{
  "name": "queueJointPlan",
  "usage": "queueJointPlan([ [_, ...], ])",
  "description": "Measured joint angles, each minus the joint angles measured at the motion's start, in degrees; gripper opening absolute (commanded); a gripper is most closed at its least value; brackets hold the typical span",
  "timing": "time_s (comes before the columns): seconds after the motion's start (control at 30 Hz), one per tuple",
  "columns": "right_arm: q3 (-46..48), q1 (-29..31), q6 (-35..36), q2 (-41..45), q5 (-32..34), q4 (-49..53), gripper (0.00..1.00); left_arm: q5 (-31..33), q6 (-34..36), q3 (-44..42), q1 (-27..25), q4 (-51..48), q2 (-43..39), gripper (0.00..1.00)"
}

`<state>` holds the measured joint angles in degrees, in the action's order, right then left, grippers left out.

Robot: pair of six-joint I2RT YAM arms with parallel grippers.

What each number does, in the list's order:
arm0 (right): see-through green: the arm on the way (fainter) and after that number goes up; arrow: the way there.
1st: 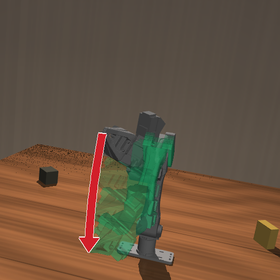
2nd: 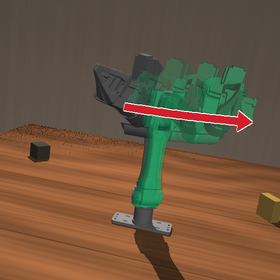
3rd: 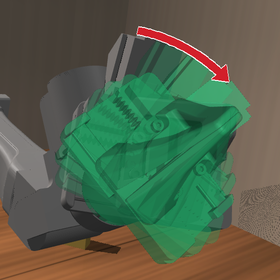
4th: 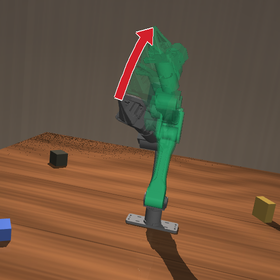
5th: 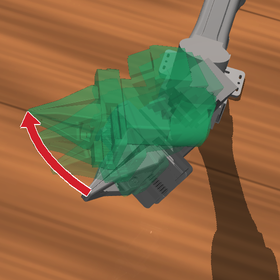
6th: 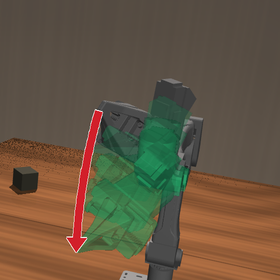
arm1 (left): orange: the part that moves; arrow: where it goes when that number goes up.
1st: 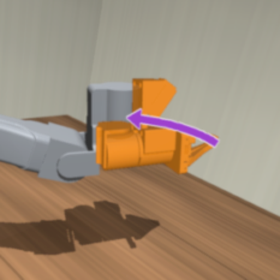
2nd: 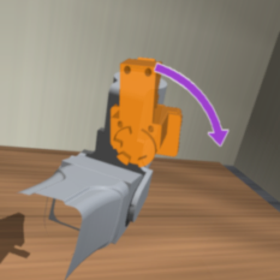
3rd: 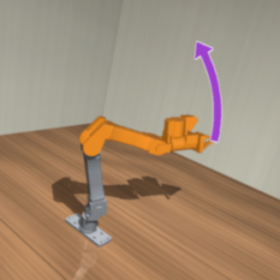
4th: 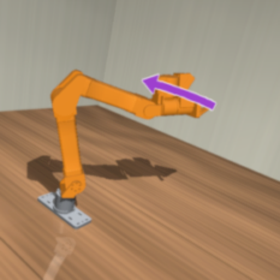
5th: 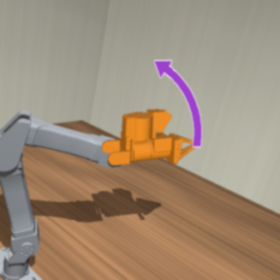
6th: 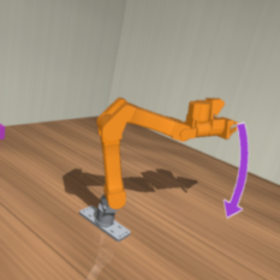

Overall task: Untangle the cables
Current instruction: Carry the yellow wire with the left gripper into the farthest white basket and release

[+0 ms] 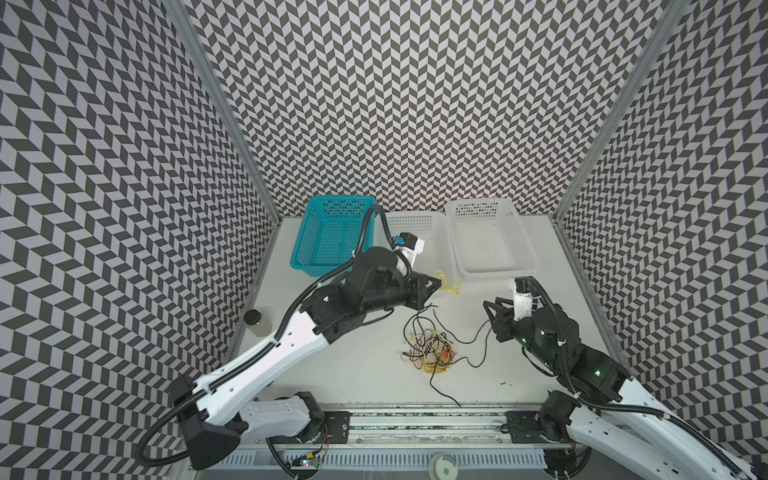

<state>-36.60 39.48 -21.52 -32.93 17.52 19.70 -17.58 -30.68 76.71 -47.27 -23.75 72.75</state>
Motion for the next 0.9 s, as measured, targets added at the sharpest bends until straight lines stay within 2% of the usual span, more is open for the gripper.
queueJointPlan([
  [0.1, -1.0, 0.0, -0.1, 3.3, 3.8, 4.0, 0.66, -2.3, 2.4, 8.7, 1.9, -0.3, 9.2, 0.00],
  [0.23, -1.7, 0.0, 0.0, 8.4, 8.0, 8.1, 0.75, -5.8, 5.7, 23.4, 4.3, -2.5, 24.2, 0.00],
  [0.33, -1.7, 0.0, -0.2, 11.2, 9.6, 10.1, 0.78, -7.7, 7.3, 34.3, 5.7, -4.8, 35.0, 0.00],
  [0.5, -2.1, 0.0, -0.5, 13.3, 10.1, 13.5, 0.81, -10.0, 9.2, 58.5, 7.1, -11.1, 55.4, 0.00],
  [0.6, -3.0, 0.0, -0.4, 14.4, 9.9, 15.3, 0.82, -10.3, 9.3, 70.1, 7.8, -13.9, 65.0, 0.00],
  [0.7, -3.8, 0.0, -0.4, 16.4, 9.9, 16.8, 0.82, -10.3, 8.6, 74.1, 8.7, -14.6, 70.4, 0.02],
  [0.9, -4.0, 0.0, -0.3, 20.6, 8.8, 18.1, 0.83, -8.9, 6.6, 70.9, 9.5, -12.2, 72.7, 0.05],
])
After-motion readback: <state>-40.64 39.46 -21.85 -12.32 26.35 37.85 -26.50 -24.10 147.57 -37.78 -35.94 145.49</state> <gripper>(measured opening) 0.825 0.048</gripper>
